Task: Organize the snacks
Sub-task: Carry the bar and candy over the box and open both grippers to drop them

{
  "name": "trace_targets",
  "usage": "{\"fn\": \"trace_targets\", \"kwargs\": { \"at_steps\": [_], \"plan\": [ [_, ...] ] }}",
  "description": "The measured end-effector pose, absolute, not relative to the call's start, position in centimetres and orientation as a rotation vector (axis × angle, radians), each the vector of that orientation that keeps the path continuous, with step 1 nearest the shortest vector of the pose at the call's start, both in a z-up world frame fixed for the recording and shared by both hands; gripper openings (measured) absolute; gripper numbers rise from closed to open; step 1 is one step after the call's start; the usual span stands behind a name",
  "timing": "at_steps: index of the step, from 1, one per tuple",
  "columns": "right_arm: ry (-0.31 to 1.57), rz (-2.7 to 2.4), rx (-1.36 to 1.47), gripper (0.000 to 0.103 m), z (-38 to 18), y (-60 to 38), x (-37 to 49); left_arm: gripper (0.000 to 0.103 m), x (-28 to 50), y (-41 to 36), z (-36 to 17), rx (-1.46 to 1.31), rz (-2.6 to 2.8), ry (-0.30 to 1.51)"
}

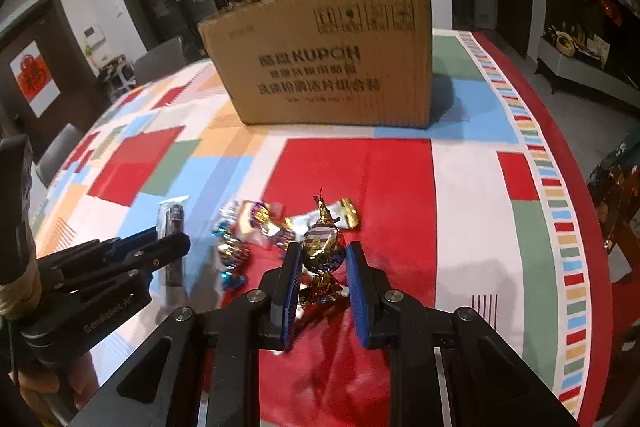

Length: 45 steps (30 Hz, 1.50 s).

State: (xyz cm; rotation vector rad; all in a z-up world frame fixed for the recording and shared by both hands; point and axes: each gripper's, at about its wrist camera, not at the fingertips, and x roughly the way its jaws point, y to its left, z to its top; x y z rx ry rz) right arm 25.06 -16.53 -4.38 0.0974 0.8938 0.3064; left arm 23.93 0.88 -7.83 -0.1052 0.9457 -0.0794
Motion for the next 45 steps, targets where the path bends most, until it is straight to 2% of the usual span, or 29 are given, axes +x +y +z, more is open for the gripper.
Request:
{"fn": "trace_targets", "kwargs": {
  "at_steps": [22, 33, 45],
  "plan": [
    [0.676, 0.325, 0.121, 0.024, 5.1, -17.5, 26.9, 0.022, 26.4, -0.6, 3.3, -0.062, -0.19, 0.717],
    [0.609, 0.318, 0.104, 0.024, 8.8, -17.4, 30.5, 0.022, 30.2, -0.3, 6.4, -0.04, -0.196, 0.661],
    [0.589, 0.303, 0.081, 0.024, 10.3, -16.7, 36.1, 0.022, 36.6, -0.1, 8.1, -0.014, -0.197, 0.636]
  ]
}}
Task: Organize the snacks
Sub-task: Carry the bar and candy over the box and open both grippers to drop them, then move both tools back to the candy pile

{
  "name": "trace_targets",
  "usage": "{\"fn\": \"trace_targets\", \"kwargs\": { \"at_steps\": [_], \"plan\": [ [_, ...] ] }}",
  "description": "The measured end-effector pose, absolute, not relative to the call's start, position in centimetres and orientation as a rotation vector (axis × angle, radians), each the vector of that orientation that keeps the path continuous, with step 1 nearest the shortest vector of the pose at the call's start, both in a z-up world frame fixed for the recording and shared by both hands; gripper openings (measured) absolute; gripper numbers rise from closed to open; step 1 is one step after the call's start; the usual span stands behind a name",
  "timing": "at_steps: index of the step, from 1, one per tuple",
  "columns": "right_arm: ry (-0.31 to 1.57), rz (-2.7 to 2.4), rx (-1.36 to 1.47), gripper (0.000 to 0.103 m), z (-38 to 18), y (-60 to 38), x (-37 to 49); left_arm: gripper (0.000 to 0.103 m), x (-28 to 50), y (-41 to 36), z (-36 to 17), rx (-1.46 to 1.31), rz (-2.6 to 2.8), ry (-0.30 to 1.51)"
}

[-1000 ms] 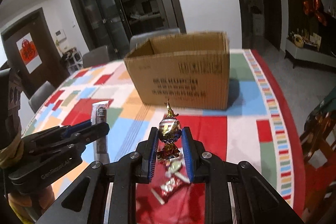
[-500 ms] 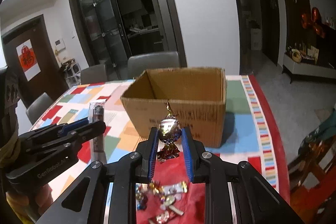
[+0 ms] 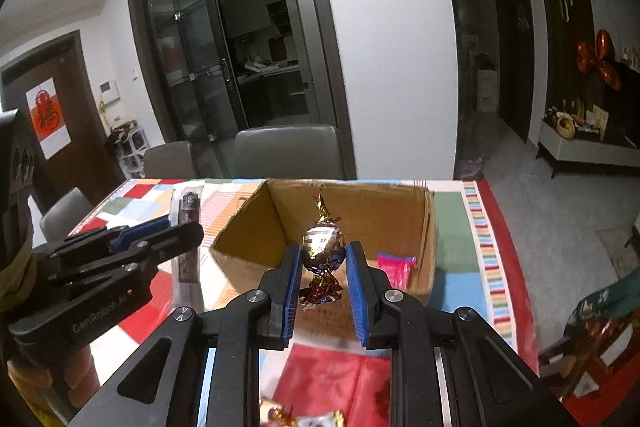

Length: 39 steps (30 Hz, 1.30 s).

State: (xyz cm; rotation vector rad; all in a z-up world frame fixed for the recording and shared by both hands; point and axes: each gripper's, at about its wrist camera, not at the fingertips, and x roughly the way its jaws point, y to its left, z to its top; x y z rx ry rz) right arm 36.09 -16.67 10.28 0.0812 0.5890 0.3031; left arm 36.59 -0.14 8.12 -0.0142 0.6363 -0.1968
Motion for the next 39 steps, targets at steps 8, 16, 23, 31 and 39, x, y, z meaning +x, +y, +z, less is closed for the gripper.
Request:
{"fn": "trace_targets", "kwargs": {
  "at_steps": [8, 16, 23, 31, 39],
  "plan": [
    [0.589, 0.292, 0.048, 0.024, 10.7, -16.2, 39.6, 0.022, 41.4, -0.8, 8.2, -0.008, -0.209, 0.646],
    [0.626, 0.276, 0.037, 0.024, 9.8, -15.8, 42.9, 0.022, 45.4, -1.1, 7.0, -0.033, -0.209, 0.676],
    [0.682, 0.237, 0.032, 0.038, 8.4, -15.7, 44.6, 0.058, 46.1, -1.5, 6.0, 0.037, -0.107, 0.648],
    [0.653, 0.219, 0.036, 0.041, 8.2, -16.6, 40.9, 0.062, 41.1, -1.1, 6.5, 0.101, -0.071, 0.6],
    [0.625, 0.258, 0.065, 0.041, 8.3, -17.0, 35.5, 0.068, 35.1, -1.0, 6.7, 0.123, -0.092, 0.554]
  ]
}}
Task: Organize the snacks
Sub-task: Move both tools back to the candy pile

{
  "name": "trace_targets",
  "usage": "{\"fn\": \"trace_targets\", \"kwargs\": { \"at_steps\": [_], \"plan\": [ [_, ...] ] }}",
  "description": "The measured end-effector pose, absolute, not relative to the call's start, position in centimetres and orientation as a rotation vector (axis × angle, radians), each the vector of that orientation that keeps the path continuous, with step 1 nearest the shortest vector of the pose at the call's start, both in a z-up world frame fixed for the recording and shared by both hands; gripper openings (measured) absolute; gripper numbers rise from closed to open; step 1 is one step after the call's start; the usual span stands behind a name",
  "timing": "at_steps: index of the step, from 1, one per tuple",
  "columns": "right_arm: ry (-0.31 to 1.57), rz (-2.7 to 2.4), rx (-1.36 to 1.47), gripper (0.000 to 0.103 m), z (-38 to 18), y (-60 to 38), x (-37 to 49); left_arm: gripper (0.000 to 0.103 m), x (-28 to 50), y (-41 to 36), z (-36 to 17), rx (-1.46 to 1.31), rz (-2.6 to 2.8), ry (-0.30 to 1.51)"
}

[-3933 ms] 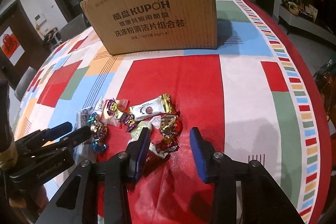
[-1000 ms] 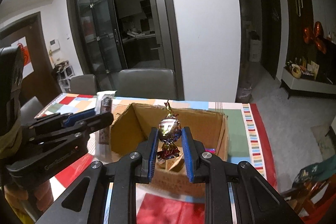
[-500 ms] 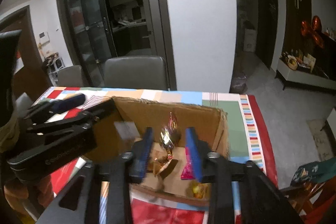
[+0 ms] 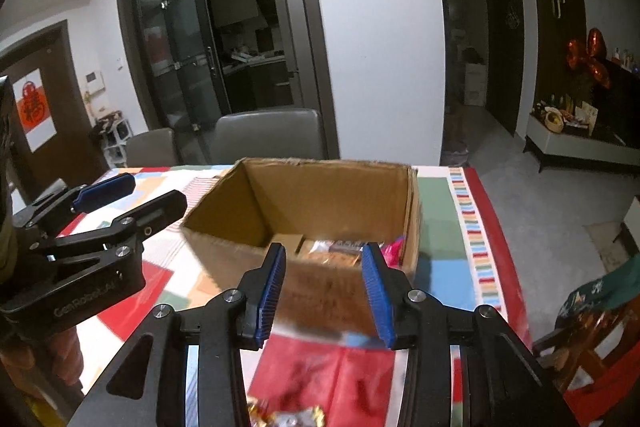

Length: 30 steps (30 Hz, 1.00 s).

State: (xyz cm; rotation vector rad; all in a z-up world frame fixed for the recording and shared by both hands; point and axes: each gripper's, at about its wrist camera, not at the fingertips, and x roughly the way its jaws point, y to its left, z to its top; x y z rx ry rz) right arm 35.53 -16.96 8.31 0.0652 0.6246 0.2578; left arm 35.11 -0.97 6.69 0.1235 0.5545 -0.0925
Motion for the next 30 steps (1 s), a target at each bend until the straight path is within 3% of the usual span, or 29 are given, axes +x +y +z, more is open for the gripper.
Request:
{"fn": "trace_targets", "kwargs": {
  "at_steps": [13, 30],
  "plan": [
    [0.659, 0.29, 0.117, 0.041, 6.6, -17.8, 28.6, 0.068, 27.0, -0.6, 5.5, 0.117, -0.126, 0.549],
    [0.808, 0.286, 0.16, 0.041, 0.8, -16.9, 23.9, 0.068, 22.7, 0.6, -1.1, 0.053, -0.164, 0.707]
  ]
}}
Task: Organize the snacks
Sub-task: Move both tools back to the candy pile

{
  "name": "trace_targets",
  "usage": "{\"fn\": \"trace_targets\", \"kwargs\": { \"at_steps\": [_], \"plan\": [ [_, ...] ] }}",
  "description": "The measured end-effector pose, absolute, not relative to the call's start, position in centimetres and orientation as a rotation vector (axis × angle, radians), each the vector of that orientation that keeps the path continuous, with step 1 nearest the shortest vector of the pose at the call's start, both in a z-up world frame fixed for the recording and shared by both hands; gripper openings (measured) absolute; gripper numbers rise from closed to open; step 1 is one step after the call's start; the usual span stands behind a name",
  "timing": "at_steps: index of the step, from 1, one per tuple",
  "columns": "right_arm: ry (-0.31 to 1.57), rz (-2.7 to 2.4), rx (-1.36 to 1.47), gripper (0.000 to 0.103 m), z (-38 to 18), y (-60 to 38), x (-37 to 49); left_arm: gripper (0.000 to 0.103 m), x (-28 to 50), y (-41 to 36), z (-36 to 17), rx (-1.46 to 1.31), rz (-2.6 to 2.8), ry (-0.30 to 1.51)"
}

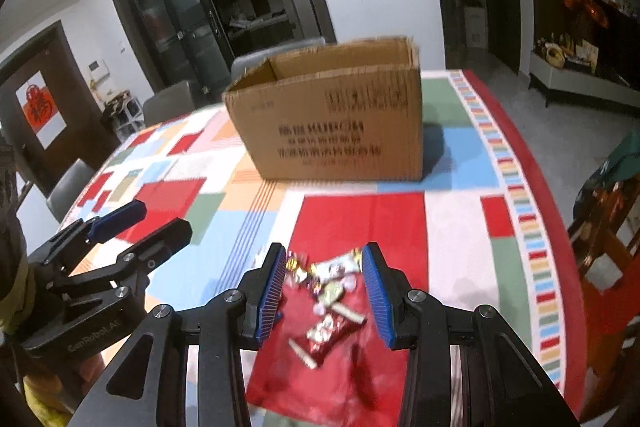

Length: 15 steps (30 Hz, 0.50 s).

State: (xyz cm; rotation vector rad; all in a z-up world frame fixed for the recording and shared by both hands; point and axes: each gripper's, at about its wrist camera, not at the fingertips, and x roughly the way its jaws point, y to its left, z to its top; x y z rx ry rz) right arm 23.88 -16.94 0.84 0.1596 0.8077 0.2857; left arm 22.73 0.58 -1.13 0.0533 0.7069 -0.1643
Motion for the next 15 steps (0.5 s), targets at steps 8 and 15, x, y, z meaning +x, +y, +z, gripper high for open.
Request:
{"fn": "trace_targets", "kwargs": {
  "at_steps": [8, 15],
  "plan": [
    [0.892, 0.296, 0.167, 0.041, -2.5, -16.0, 23.2, 0.066, 22.2, 1.2, -4.4, 0.032, -0.197, 0.784],
    [0.963, 0.293, 0.206, 0.041, -5.0, -16.0, 23.2, 0.062, 22.6, 1.1, -6.9, 0.022, -0.22, 0.84]
  ]
}}
